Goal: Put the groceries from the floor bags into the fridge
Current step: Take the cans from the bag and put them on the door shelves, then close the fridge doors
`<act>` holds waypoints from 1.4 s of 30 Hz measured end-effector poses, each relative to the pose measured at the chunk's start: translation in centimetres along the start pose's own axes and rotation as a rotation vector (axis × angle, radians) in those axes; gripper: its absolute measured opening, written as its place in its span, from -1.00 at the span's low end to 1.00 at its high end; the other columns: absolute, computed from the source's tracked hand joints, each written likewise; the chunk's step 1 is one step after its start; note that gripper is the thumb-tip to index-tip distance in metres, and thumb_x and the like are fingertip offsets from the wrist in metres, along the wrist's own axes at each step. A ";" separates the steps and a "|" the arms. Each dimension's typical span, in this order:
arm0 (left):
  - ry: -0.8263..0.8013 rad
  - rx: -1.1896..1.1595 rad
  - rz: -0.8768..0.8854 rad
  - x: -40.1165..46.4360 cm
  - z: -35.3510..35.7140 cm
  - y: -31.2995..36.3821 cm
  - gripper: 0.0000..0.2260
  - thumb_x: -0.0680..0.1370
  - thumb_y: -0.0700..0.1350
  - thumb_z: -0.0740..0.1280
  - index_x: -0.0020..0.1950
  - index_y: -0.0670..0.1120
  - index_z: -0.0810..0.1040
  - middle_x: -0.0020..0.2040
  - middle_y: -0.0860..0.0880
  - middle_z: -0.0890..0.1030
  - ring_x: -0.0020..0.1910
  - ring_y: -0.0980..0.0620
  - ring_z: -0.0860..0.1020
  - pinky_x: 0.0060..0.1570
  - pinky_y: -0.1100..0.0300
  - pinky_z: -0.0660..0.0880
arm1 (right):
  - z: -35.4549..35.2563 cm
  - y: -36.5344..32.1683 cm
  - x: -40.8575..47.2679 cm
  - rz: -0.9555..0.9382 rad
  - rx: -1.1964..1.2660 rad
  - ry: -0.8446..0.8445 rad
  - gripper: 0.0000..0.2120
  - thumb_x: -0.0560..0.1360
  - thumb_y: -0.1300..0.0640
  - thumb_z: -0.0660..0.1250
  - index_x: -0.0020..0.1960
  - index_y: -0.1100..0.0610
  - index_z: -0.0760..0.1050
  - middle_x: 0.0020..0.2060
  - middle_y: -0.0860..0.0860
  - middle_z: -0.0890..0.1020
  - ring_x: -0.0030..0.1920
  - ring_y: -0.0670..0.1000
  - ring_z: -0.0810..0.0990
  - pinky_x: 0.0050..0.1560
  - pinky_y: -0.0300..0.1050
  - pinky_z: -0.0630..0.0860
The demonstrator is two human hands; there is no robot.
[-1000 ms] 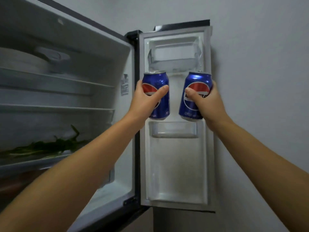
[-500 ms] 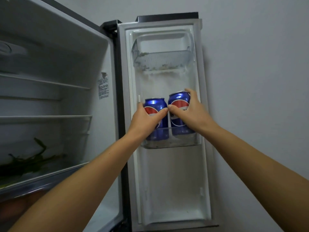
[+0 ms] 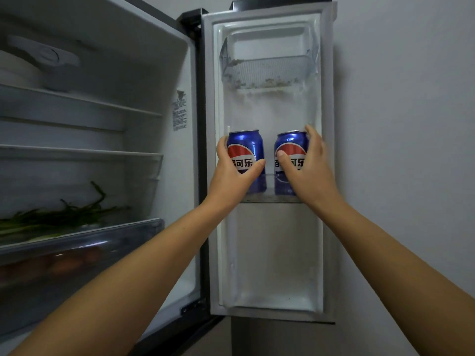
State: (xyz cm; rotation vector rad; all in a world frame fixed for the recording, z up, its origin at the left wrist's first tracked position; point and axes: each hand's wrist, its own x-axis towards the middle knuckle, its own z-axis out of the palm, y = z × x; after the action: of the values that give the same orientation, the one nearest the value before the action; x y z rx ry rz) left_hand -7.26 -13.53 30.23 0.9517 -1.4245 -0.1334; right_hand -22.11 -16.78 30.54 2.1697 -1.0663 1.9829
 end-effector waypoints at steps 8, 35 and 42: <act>0.161 0.145 -0.042 -4.9 -1.4 1.5 -0.32 0.53 0.00 0.34 0.52 0.07 0.02 0.38 -0.05 0.36 0.33 0.03 0.40 0.24 0.05 0.45 | -1.0 -2.2 -4.1 -0.394 0.093 -0.010 -0.39 0.52 -0.03 0.18 0.49 0.13 0.12 0.49 0.11 0.20 0.51 0.05 0.09 0.48 0.09 0.14; 0.897 1.201 -0.378 -45.1 -32.2 25.3 -0.67 0.58 -0.14 0.23 0.34 -0.12 0.35 0.24 -0.08 0.44 0.19 -0.01 0.45 0.21 0.04 0.48 | 1.8 -38.4 -38.3 -0.709 0.612 -0.826 -0.54 0.54 0.05 0.20 0.42 0.09 0.30 0.37 0.01 0.41 0.42 0.02 0.29 0.41 0.06 0.14; 0.850 0.929 -0.609 -43.4 -37.2 23.0 -0.51 0.65 0.03 0.03 0.55 -0.06 0.03 0.55 -0.08 0.09 0.52 -0.03 0.11 0.47 0.04 0.07 | 2.8 -39.0 -39.5 -0.753 0.310 -0.722 -0.67 0.12 0.04 0.55 -0.14 0.05 0.63 -0.30 -0.01 0.65 -0.18 0.06 0.63 0.07 0.21 0.52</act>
State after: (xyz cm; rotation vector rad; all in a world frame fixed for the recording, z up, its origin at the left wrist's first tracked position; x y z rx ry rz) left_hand 5.85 45.02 16.27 1.8919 -0.3137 0.4844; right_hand 0.61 30.17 11.50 2.9106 0.1484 1.0952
